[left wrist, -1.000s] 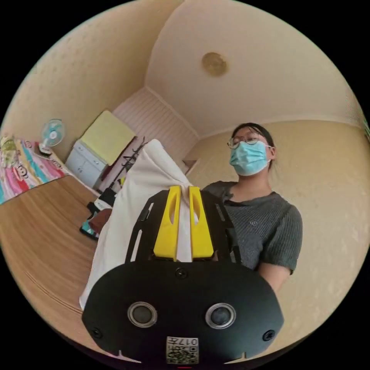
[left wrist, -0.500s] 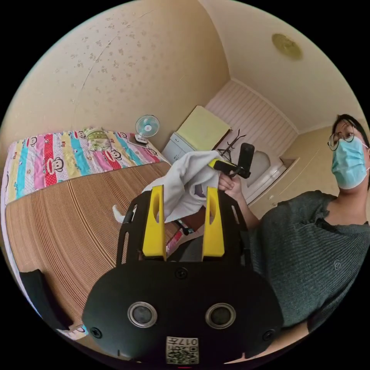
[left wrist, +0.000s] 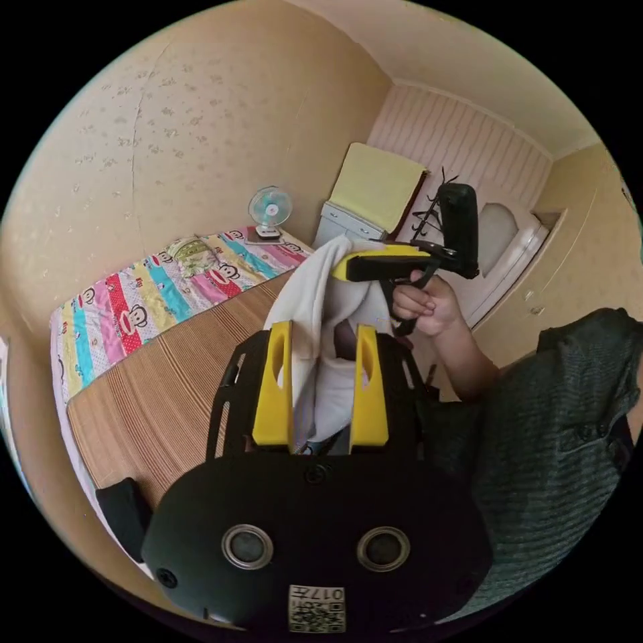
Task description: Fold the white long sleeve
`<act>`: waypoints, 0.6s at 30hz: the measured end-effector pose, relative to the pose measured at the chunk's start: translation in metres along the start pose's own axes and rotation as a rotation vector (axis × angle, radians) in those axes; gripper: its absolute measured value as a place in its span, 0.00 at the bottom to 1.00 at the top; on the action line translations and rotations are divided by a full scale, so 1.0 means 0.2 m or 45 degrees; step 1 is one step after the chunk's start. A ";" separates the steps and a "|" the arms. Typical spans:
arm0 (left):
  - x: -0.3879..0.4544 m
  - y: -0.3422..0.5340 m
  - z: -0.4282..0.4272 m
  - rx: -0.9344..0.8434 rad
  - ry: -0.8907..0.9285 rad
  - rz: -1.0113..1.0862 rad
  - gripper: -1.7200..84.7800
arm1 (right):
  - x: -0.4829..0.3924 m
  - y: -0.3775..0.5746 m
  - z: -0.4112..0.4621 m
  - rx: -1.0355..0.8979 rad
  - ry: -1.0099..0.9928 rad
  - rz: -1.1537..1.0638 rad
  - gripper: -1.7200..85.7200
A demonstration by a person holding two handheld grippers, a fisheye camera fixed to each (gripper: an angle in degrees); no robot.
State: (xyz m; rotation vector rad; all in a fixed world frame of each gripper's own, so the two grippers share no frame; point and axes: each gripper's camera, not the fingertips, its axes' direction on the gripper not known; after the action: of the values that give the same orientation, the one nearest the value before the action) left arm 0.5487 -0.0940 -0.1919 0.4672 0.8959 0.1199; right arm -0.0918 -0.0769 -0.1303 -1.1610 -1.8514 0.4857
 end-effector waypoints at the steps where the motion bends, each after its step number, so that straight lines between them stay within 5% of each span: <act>1: 0.01 0.01 0.00 0.022 -0.035 -0.017 0.15 | 0.00 0.00 0.01 0.003 -0.008 0.003 0.08; 5: 0.15 0.11 -0.03 0.165 -0.324 -0.010 0.17 | 0.02 0.00 -0.05 0.084 -0.104 0.025 0.08; 11: 0.19 0.11 0.13 0.004 -0.238 0.026 0.17 | -0.03 -0.04 -0.10 0.156 -0.219 0.007 0.08; 13: 0.18 0.13 0.12 0.053 -0.304 -0.001 0.08 | -0.09 -0.06 -0.10 0.148 -0.135 -0.027 0.09; 18: -0.05 0.10 -0.11 0.313 0.181 -0.019 0.04 | 0.02 -0.01 -0.29 0.259 -0.206 -0.060 0.11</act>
State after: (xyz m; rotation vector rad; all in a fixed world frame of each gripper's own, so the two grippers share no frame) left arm 0.5268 -0.0711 -0.1869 0.6867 1.0592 0.0294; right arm -0.0460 -0.0816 -0.0950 -0.9633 -1.9109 0.7414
